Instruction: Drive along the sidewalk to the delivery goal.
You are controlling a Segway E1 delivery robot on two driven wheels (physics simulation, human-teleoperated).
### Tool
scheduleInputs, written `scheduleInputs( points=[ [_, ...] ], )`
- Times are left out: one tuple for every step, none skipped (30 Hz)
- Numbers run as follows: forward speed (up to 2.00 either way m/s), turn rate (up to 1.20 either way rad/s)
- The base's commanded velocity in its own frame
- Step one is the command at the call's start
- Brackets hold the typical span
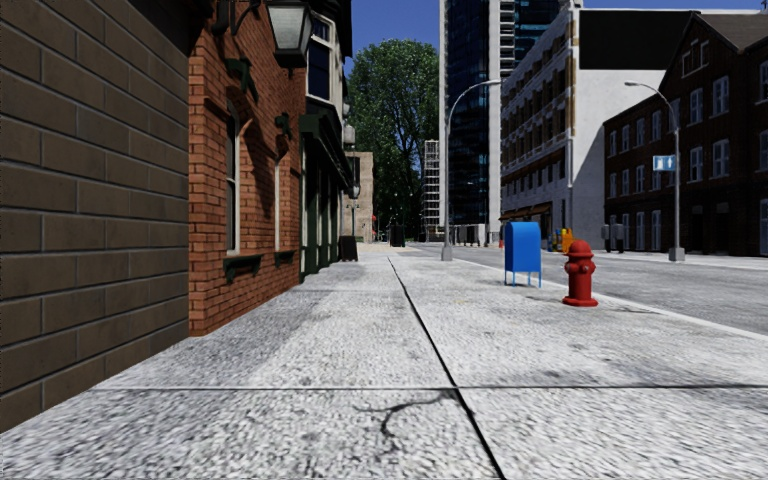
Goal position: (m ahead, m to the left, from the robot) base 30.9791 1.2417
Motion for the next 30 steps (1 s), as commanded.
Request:
scheduleInputs(
  points=[
    [2.00,0.00],
    [2.00,0.00],
    [2.00,0.00],
    [2.00,0.00],
    [2.00,0.00],
    [2.00,0.00],
    [2.00,0.00],
    [2.00,0.00],
    [2.00,0.00],
    [2.00,0.00],
    [2.00,0.00],
    [2.00,0.00],
    [2.00,0.00],
    [2.00,0.00],
    [2.00,0.00],
    [2.00,0.00],
    [2.00,0.00],
    [2.00,0.00],
    [2.00,0.00],
    [2.00,0.00],
    [2.00,0.00],
    [2.00,0.00],
    [2.00,0.00],
    [2.00,0.00],
    [2.00,0.00],
    [2.00,0.00],
    [2.00,0.00],
    [2.00,0.00],
    [2.00,0.00],
    [2.00,0.00]
  ],
)
